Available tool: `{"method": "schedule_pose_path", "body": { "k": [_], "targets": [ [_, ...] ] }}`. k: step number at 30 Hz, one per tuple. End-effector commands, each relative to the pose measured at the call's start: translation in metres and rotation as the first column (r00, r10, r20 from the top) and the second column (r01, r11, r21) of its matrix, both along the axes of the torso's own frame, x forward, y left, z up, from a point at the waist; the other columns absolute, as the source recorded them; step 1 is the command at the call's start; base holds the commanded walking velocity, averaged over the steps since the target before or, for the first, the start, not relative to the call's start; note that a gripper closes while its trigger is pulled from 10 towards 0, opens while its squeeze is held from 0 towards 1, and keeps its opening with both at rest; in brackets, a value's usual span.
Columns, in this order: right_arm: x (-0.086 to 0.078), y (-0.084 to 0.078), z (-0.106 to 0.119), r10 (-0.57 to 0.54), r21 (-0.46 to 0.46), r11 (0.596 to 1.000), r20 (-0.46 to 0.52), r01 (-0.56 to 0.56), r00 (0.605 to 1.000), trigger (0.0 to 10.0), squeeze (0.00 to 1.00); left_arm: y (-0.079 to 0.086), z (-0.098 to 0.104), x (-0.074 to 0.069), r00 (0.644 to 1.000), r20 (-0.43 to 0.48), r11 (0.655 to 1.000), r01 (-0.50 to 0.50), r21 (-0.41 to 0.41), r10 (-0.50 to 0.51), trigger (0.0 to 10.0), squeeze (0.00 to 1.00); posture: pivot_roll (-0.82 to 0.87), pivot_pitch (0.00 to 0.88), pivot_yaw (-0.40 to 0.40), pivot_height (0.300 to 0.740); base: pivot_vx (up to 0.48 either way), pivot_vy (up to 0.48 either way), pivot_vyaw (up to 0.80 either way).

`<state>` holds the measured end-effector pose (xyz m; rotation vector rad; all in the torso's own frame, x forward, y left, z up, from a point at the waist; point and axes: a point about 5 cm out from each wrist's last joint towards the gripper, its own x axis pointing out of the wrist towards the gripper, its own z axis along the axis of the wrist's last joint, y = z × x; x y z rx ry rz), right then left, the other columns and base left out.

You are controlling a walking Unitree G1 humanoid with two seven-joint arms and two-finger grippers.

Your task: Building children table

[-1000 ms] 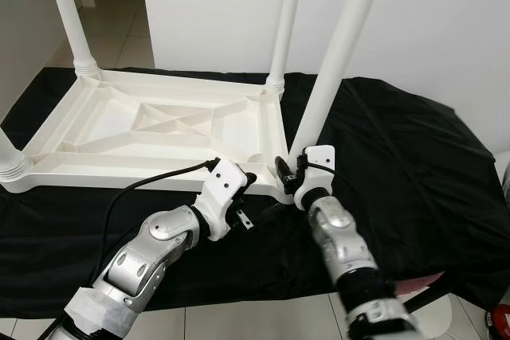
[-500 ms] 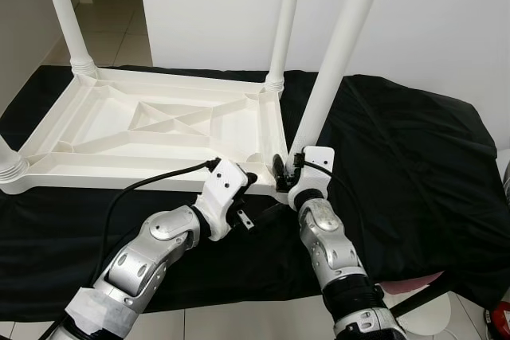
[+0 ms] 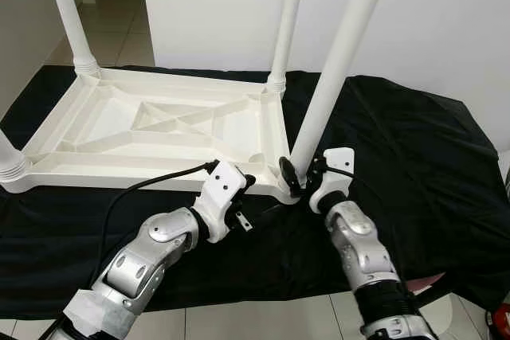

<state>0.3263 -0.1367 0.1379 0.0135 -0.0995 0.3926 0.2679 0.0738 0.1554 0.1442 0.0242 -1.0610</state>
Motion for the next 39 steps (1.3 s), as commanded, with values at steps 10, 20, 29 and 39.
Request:
{"method": "schedule_pose_path", "body": {
  "k": [10,20,29,39],
  "targets": [
    [0.005,-0.005,-0.004,0.230,-0.114,0.967,0.007,-0.228,0.973,10.0,0.00,-0.001,-0.015,0.002,0.999,0.002,0.998,0.052,0.027,-0.052,10.0,0.00,0.06,0.018,-0.055,0.740,0.000,0.000,0.00],
    [0.023,-0.012,-0.003,0.276,-0.069,0.958,-0.031,-0.277,0.961,10.0,0.00,-0.006,-0.009,0.018,0.997,0.077,0.999,-0.029,-0.019,0.030,10.0,0.00,0.10,0.007,-0.104,0.740,0.000,0.000,0.00],
    [0.024,-0.002,-0.006,0.364,-0.078,0.927,-0.050,-0.367,0.930,0.0,0.00,-0.020,-0.006,0.016,0.996,0.084,0.999,0.031,-0.024,-0.029,10.0,0.00,0.11,0.002,-0.111,0.740,0.000,0.000,0.00],
    [0.011,-0.011,-0.028,0.348,-0.057,0.933,-0.104,-0.354,0.932,0.0,0.00,-0.024,-0.020,0.007,0.999,0.015,0.999,0.052,-0.009,-0.052,10.0,0.00,0.07,0.010,-0.092,0.740,0.000,0.000,0.00]
  ]
}}
